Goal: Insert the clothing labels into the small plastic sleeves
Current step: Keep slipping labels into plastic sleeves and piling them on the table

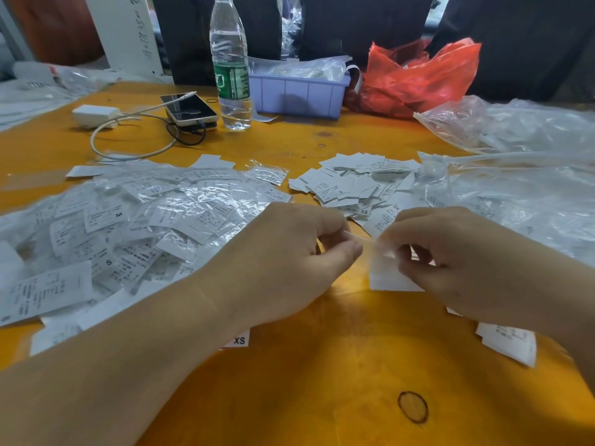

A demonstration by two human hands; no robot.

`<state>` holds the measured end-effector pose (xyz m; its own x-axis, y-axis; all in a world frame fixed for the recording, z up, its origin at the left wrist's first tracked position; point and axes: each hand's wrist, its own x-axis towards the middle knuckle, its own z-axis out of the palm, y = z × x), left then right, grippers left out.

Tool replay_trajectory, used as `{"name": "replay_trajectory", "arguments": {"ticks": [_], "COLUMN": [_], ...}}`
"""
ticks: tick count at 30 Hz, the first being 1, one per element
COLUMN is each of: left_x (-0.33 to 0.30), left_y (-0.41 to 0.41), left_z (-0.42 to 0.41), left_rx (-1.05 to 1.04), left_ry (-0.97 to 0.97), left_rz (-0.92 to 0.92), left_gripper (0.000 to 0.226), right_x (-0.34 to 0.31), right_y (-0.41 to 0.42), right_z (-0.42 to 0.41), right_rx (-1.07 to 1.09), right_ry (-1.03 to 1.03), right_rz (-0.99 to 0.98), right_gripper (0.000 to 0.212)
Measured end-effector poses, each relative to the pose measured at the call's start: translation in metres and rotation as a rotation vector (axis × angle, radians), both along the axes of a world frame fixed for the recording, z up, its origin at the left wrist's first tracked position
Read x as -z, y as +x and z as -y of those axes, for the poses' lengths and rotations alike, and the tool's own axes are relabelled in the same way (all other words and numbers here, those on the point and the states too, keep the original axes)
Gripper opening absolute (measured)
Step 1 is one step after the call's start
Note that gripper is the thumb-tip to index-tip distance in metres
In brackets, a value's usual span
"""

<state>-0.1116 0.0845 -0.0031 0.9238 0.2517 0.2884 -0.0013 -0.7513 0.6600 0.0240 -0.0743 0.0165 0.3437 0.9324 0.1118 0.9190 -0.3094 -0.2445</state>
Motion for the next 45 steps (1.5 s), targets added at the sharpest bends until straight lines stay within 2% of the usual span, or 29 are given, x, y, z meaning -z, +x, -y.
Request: {"name": "replay_trajectory", "arguments": {"ticks": [3, 6, 16, 21, 28, 40, 45], "left_x": [0.0000, 0.0006, 0.0057, 0.0052, 0.0017, -0.0007, 0.0003], "left_y": [0.0003, 0.0009, 0.0028, 0.0021, 0.0004, 0.0006, 0.0019], "left_z": [0.0003, 0.0001, -0.0021, -0.0008, 0.0002, 0.0001, 0.0001], "left_rx": [0.006, 0.009, -0.002, -0.006, 0.000, -0.003, -0.013], "left_ry": [-0.012, -0.011, 0.027, 0.009, -0.009, 0.016, 0.039], "left_rz": [-0.001, -0.005, 0.004, -0.008, -0.055, 0.011, 0.054], "left_gripper": [0.029, 0.028, 0.008, 0.016, 0.027, 0.017, 0.014], "right_x": [-0.0029, -0.0054, -0.0086, -0.0091, -0.0092, -0.0052, -0.0059], "right_y": [0.0027, 0.0035, 0.0020, 0.0032, 0.0014, 0.0029, 0.0048], "right_z": [0.0026, 0.0028, 0.0013, 0.0026, 0.0030, 0.0024, 0.0012], "right_rx": [0.036, 0.081, 0.171, 0.160, 0.130, 0.116, 0.062], "right_ry": [0.027, 0.069, 0.271, 0.339, 0.426, 0.402, 0.372], "right_rz": [-0.005, -0.006, -0.078, -0.290, -0.355, -0.361, -0.583], "right_gripper": [0.031, 0.030, 0.027, 0.021, 0.022, 0.022, 0.014]}}
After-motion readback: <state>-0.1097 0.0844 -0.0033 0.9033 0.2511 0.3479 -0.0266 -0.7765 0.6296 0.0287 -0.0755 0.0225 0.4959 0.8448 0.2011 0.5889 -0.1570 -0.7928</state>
